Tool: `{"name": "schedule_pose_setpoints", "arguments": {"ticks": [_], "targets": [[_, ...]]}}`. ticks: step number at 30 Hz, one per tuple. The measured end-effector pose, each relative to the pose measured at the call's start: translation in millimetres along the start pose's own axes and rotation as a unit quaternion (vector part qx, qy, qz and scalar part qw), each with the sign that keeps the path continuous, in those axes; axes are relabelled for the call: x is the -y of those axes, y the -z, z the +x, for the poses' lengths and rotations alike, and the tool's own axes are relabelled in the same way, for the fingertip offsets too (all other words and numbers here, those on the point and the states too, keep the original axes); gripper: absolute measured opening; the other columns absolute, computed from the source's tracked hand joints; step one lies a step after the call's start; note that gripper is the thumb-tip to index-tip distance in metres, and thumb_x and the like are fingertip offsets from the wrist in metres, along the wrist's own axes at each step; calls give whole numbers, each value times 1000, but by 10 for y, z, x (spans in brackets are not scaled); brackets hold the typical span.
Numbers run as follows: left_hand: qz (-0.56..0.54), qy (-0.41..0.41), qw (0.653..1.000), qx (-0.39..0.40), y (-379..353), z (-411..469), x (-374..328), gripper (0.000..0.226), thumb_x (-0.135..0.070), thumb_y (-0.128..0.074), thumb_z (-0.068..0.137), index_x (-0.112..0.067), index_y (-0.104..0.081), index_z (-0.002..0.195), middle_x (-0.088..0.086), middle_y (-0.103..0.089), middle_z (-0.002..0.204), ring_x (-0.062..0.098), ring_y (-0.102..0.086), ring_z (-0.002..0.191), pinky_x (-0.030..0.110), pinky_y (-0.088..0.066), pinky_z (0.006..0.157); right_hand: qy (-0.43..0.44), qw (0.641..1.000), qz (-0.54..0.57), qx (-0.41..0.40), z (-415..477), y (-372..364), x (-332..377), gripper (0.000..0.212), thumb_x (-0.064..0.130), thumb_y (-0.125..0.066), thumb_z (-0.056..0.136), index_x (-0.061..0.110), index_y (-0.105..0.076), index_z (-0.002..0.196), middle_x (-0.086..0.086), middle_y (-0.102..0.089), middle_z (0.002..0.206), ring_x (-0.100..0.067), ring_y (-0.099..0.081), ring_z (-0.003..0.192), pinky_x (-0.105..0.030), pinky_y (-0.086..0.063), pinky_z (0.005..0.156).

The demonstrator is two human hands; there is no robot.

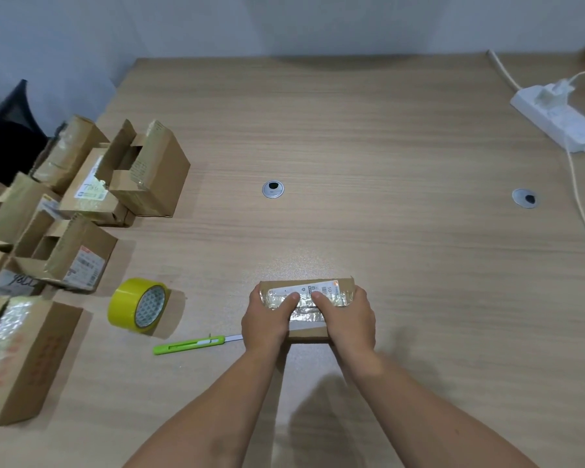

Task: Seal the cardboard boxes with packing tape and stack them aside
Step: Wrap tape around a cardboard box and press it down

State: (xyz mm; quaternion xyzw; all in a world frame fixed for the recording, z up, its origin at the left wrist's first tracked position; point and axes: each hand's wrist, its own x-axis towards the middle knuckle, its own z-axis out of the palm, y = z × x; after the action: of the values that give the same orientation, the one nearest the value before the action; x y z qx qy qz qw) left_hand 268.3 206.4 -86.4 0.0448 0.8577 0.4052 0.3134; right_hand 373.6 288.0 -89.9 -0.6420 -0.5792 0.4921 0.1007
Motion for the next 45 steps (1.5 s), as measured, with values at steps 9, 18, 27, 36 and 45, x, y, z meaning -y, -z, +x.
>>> {"name": "schedule_pose_setpoints", "arguments": {"ticks": [9,18,27,36,45], "targets": [[-30,-5,1000,-4,44,56,79,30,-31,-60,97,-23,-65,125,-3,-71,107,17,-64,98,31,-46,83,9,1000,29,1,34,-35,-74,63,74,-56,65,35,-55,114,15,-64,103,-17,-61,102,-46,-54,89],[-35,19,999,16,50,124,168,45,-45,-41,101,-21,-61,134,4,-67,128,26,-60,119,48,-45,107,18,999,43,5,94,20,-124,22,39,-50,102,26,-59,118,4,-64,98,-19,-61,92,-36,-48,78],[-10,8,1000,16,40,62,58,48,-47,-78,79,-29,-63,121,-12,-70,102,15,-65,101,34,-50,90,15,999,-28,3,62,-28,-75,77,82,-60,64,31,-51,122,14,-59,112,-16,-56,107,-46,-51,90],[14,-8,1000,3,4,55,59,60,-46,-74,84,-24,-55,137,-5,-69,115,17,-62,105,30,-45,89,16,999,-44,-19,73,-57,-72,65,70,-66,74,28,-51,123,12,-59,112,-18,-56,107,-44,-51,90],[-58,22,997,44,105,135,166,41,-41,-44,101,-25,-61,135,0,-67,127,22,-61,118,47,-44,108,31,999,32,7,86,29,-168,31,39,-45,104,21,-57,126,-2,-65,105,-27,-61,102,-43,-51,91]]}}
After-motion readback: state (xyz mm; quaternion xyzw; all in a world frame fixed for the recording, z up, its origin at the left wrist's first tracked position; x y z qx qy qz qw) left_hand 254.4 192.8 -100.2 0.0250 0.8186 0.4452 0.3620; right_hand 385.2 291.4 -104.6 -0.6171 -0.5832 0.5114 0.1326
